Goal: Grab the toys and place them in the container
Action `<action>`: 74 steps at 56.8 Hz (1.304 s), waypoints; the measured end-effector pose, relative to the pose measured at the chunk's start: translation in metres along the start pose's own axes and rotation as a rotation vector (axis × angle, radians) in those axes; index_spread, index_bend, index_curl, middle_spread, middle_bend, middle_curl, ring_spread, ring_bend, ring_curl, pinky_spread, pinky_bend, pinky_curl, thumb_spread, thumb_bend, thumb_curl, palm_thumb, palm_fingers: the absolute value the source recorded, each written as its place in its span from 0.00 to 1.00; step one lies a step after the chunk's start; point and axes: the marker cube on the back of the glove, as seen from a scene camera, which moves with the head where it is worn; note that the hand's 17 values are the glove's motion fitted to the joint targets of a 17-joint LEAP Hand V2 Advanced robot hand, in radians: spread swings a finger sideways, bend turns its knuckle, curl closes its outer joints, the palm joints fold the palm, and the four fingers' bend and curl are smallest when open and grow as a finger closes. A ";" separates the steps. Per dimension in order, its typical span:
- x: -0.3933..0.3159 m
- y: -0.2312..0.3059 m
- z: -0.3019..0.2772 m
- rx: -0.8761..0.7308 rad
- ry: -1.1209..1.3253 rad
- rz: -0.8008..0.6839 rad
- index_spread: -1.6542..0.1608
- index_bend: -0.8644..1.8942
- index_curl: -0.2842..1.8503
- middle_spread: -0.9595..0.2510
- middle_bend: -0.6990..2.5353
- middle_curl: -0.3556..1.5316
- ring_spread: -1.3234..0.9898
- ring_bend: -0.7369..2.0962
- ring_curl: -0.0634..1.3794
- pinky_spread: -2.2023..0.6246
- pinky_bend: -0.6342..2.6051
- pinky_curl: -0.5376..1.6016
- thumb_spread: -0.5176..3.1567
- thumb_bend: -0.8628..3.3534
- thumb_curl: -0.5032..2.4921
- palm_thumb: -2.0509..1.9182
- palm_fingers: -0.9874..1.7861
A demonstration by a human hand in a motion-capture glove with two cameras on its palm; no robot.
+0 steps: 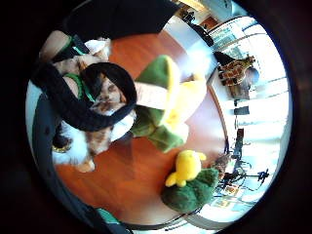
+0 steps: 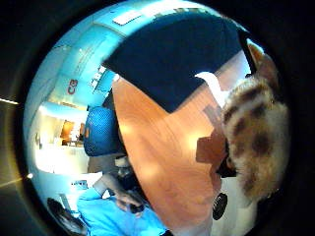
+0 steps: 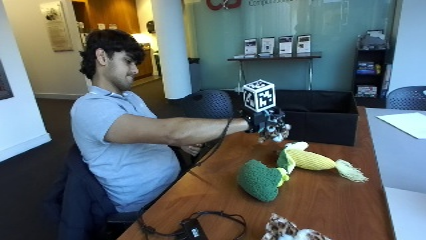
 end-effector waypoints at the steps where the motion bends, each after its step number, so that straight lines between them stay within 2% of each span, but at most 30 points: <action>1: -0.001 -0.002 -0.007 0.007 0.002 0.002 0.82 0.45 0.37 0.70 0.36 0.40 0.50 0.47 0.20 0.70 0.41 0.43 0.57 0.31 0.31 0.67 0.62; 13: -0.035 -0.047 -0.104 0.088 0.051 -0.028 0.83 0.46 0.39 0.70 0.36 0.42 0.50 0.48 0.21 0.70 0.41 0.43 0.57 0.31 0.32 0.68 0.61; 23: -0.088 -0.099 -0.138 0.113 0.063 -0.085 0.83 0.46 0.40 0.70 0.36 0.43 0.50 0.49 0.21 0.70 0.42 0.44 0.57 0.32 0.32 0.68 0.60; 39: -0.140 -0.188 -0.103 0.031 0.080 -0.117 0.83 0.46 0.42 0.70 0.37 0.44 0.50 0.50 0.22 0.70 0.43 0.44 0.57 0.32 0.32 0.67 0.59; 45: -0.139 -0.204 -0.076 -0.069 0.076 -0.081 0.83 0.46 0.42 0.70 0.36 0.44 0.50 0.49 0.22 0.70 0.43 0.44 0.57 0.32 0.32 0.67 0.57; 51: -0.123 -0.196 -0.063 -0.184 0.074 -0.041 0.80 0.45 0.43 0.72 0.31 0.42 0.51 0.45 0.21 0.70 0.48 0.46 0.57 0.30 0.30 0.62 0.47; 54: -0.116 -0.189 -0.065 -0.188 0.079 -0.029 0.77 0.42 0.42 0.73 0.27 0.40 0.52 0.41 0.20 0.72 0.52 0.48 0.56 0.27 0.28 0.57 0.37; 63: -0.088 -0.163 -0.091 -0.176 0.108 0.078 0.73 0.40 0.37 0.74 0.27 0.39 0.53 0.37 0.16 0.77 0.48 0.45 0.52 0.23 0.26 0.51 0.33; 74: -0.035 -0.115 -0.136 -0.102 0.110 0.221 0.72 0.38 0.35 0.75 0.26 0.36 0.55 0.33 0.16 0.80 0.46 0.43 0.51 0.20 0.26 0.51 0.32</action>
